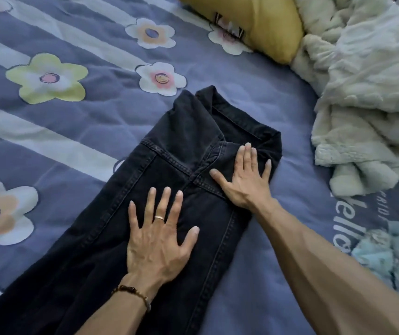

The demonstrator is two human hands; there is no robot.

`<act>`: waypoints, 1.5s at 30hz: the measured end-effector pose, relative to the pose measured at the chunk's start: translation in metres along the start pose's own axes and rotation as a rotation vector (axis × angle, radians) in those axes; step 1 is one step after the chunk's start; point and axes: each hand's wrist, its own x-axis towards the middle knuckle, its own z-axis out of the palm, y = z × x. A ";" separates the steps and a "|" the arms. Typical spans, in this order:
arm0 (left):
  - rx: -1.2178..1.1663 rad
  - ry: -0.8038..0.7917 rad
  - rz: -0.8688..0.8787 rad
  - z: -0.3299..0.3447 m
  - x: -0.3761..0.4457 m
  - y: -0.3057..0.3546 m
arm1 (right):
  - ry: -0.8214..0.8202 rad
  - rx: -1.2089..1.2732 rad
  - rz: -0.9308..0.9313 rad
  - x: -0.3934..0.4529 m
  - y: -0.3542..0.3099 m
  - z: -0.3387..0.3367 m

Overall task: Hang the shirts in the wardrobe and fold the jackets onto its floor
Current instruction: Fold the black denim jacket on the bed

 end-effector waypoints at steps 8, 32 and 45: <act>-0.006 -0.044 0.137 -0.002 0.019 -0.007 | -0.003 0.180 0.197 -0.033 -0.030 0.009; 0.193 -0.447 0.750 -0.097 -0.181 -0.210 | -0.014 0.327 0.104 -0.422 -0.228 0.132; 0.337 -0.498 0.817 -0.126 -0.164 -0.171 | -0.020 -0.015 0.097 -0.390 -0.207 0.089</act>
